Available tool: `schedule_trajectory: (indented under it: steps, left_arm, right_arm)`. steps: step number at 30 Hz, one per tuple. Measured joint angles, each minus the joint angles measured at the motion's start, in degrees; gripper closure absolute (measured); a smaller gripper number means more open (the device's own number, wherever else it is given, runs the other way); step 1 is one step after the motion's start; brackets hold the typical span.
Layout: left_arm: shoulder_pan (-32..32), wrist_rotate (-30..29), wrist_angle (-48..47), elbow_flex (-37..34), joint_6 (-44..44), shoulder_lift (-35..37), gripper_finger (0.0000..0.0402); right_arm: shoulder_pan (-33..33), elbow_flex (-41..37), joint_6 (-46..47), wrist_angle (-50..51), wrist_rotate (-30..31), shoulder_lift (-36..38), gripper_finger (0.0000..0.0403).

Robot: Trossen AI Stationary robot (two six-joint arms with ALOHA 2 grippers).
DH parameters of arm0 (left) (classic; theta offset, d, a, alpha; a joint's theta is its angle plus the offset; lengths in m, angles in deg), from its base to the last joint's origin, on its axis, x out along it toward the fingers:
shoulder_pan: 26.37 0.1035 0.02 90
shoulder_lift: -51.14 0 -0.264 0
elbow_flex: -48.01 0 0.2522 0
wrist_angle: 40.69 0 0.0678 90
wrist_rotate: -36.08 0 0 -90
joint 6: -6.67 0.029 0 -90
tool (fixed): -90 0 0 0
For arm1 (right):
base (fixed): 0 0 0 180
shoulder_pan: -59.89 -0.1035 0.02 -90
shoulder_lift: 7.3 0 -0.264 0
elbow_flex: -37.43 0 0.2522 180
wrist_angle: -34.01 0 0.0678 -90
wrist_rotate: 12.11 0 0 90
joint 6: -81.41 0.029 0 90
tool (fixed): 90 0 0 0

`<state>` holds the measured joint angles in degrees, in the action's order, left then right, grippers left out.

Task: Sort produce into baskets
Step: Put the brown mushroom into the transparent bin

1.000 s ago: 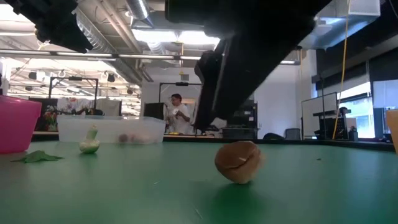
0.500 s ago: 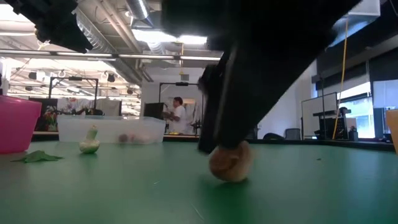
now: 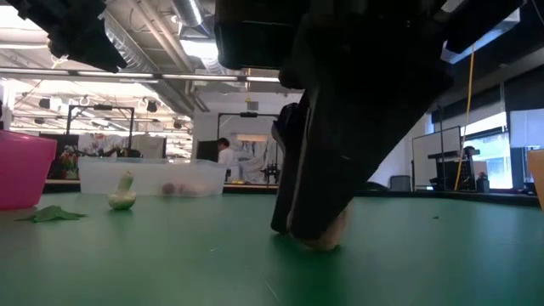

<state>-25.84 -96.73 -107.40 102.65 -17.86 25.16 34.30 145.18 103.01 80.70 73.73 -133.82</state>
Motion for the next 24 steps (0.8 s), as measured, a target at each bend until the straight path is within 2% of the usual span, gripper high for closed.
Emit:
schedule_trajectory:
  steps: [8,19,24]
  left_arm:
    - [0.0,0.0,0.0,0.0,0.0,0.0,0.0192]
    - [0.0,0.0,0.0,0.0,0.0,0.0,0.0192]
    - [0.0,0.0,0.0,0.0,0.0,0.0,0.0192]
  right_arm:
    - [-0.7,0.2,0.0,5.7,2.0,0.2,0.0126]
    - [-1.1,0.0,-1.3,4.8,5.8,0.1,0.0176]
    - [-1.1,-0.1,-1.9,4.5,6.6,0.1,0.0212]
